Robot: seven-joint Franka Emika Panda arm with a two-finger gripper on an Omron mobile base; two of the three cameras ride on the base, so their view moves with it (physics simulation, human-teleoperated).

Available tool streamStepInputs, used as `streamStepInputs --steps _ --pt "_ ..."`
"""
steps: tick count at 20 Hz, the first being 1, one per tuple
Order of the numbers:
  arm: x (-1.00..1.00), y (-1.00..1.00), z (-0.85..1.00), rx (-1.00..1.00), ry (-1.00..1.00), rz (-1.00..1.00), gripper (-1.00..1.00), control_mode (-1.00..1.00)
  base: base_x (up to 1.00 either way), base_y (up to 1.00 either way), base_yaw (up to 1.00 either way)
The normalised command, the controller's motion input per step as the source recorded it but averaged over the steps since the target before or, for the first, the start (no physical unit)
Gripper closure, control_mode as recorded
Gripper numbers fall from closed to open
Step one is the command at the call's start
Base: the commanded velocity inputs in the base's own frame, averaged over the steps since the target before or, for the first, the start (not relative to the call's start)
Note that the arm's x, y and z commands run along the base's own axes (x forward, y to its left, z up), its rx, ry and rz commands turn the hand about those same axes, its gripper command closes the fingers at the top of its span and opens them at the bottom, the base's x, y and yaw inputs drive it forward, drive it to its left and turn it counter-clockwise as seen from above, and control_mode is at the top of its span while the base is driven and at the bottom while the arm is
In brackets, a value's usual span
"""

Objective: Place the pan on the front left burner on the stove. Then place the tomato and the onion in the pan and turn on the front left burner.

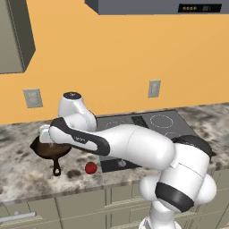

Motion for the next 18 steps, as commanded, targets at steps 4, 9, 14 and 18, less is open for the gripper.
streamStepInputs --steps 4,9,14,18 --pt "0.0 0.0 -0.28 0.02 -0.01 0.04 -1.0 -1.0 0.0 0.0 0.0" --pt "0.0 0.01 -0.34 0.0 0.0 0.04 -1.0 -1.0 0.0 0.0 0.0" --pt "0.01 0.11 -0.25 0.0 0.0 0.03 -1.0 -1.0 0.0 0.0 0.0" --pt "0.1 0.21 -0.24 0.0 0.0 0.02 -1.0 -1.0 0.0 0.0 0.0"
